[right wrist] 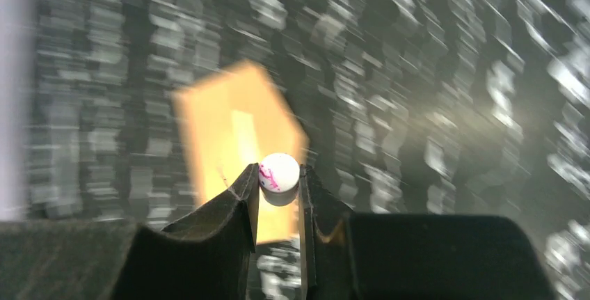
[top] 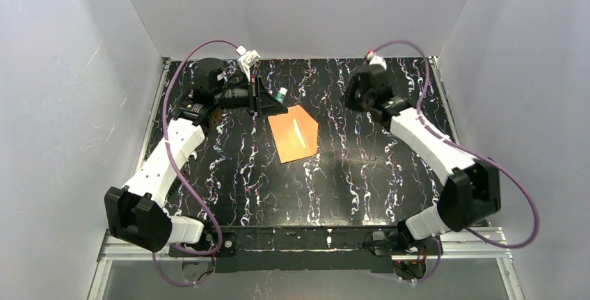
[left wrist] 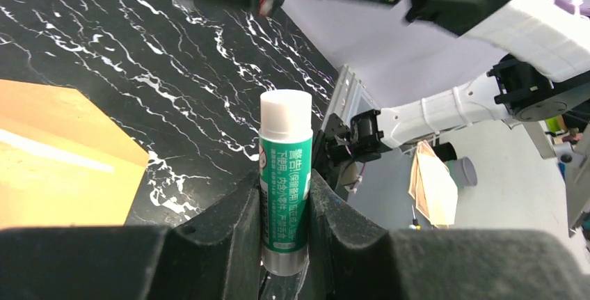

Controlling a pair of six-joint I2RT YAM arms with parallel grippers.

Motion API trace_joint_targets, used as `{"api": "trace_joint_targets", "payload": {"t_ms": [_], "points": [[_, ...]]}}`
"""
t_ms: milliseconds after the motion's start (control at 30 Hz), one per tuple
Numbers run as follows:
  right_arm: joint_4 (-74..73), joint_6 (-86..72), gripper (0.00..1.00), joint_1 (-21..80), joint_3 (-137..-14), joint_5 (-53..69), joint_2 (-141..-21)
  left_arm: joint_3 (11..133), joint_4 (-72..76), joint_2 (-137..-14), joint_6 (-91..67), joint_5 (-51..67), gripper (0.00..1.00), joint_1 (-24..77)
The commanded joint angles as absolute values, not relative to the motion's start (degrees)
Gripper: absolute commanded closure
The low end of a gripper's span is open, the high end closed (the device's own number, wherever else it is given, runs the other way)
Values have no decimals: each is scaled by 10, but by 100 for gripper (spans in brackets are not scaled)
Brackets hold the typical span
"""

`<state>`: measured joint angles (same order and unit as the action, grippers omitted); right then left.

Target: Place the letter into the envelope and seal it

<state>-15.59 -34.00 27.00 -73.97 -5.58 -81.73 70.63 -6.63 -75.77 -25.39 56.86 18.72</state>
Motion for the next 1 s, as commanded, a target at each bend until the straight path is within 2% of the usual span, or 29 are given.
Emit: {"api": "trace_joint_targets", "payload": {"t_ms": [0, 167, 267, 367, 600, 700, 867, 967], "points": [[-207, -279, 99, 266, -652, -244, -867, 702, -74, -743, -248, 535, 100, 186], [-267, -286, 99, 266, -647, -252, -930, 705, -94, -742, -244, 523, 100, 186], [-213, -289, 99, 266, -601, -247, -920, 699, -93, -739, -245, 514, 100, 186], [-169, -287, 94, 266, -569, -248, -929, 694, -88, -741, -253, 510, 100, 186], [-305, -300, 90, 266, -649, -217, -1005, 706, -105, -751, -256, 502, 100, 186], [-354, -296, 82, 265, -683, -184, -1028, 707, -112, -751, -258, 499, 100, 186], [-385, -286, 60, 265, -711, -162, -1058, 704, -117, -749, -258, 503, 100, 186], [-382, -281, 53, 265, -721, -160, -1070, 702, -122, -746, -255, 502, 100, 186]]}}
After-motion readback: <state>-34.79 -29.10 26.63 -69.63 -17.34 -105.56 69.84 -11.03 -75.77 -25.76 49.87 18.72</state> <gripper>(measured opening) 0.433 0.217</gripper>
